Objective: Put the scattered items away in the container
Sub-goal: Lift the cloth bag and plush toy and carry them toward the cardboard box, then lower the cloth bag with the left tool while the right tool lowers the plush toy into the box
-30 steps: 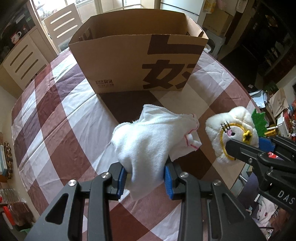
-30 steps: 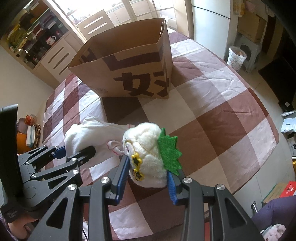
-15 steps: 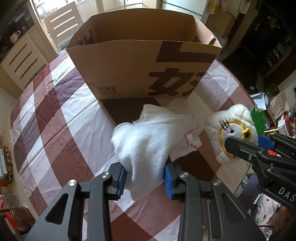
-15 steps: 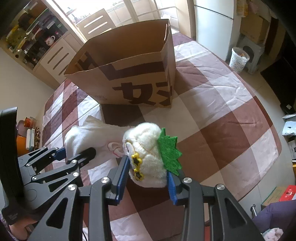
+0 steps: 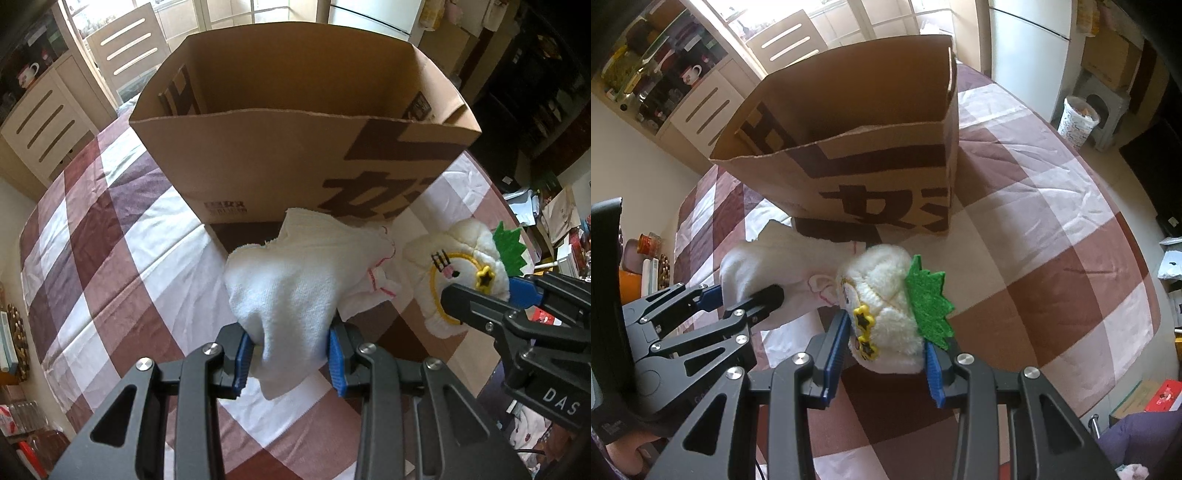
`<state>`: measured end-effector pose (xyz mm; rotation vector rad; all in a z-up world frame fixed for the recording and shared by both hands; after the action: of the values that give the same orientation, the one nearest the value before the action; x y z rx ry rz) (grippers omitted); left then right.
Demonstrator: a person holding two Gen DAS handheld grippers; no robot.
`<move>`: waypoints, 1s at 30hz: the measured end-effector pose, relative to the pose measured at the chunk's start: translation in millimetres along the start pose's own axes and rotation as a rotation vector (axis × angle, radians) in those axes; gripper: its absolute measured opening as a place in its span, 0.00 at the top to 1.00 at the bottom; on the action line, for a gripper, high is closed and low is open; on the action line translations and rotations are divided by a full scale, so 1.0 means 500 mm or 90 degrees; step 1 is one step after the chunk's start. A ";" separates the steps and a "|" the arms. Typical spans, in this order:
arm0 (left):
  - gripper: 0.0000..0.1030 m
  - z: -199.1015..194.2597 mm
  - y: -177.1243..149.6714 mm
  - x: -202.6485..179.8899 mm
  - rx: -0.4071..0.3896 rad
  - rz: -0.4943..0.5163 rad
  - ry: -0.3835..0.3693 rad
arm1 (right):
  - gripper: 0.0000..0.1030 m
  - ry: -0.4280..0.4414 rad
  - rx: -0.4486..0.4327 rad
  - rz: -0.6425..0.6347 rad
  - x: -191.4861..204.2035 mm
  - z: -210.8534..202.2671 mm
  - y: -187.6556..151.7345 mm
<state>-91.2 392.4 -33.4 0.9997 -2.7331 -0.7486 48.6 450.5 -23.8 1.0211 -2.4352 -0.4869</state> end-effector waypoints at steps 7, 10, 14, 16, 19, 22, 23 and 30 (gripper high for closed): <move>0.66 0.007 0.020 0.009 -0.004 0.002 0.000 | 0.63 0.002 -0.002 -0.003 0.008 0.013 0.024; 0.66 0.006 0.028 0.011 -0.008 0.007 0.000 | 0.63 0.004 -0.004 -0.005 0.013 0.015 0.032; 0.66 -0.005 0.043 0.014 -0.015 0.009 -0.007 | 0.63 0.011 -0.010 -0.008 0.021 0.008 0.044; 0.66 -0.022 0.053 0.018 -0.025 0.006 -0.013 | 0.63 0.019 -0.017 -0.008 0.027 -0.005 0.053; 0.66 -0.062 0.078 0.023 -0.053 0.001 -0.023 | 0.63 0.033 -0.035 -0.008 0.037 -0.034 0.073; 0.66 -0.107 0.107 0.027 -0.086 0.007 -0.023 | 0.63 0.045 -0.064 -0.013 0.047 -0.072 0.101; 0.66 -0.121 0.116 0.029 -0.096 0.006 -0.024 | 0.63 0.049 -0.073 -0.015 0.050 -0.083 0.110; 0.66 -0.195 0.190 0.035 -0.161 0.006 -0.035 | 0.63 0.075 -0.132 -0.031 0.076 -0.151 0.186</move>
<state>-130.4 403.9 97.4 0.9224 -2.5987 -1.1010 11.5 473.3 94.3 0.9926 -2.2076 -0.6617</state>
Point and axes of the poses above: each gripper's, at about its wrist camera, not at the fingertips, and z roughly the way its jaws point, x to its left, y to its top, the point moved 4 cm from there along z, roughly the way its jaws point, and after that the axes turned 14 degrees about -x, right-handed, at the moved point
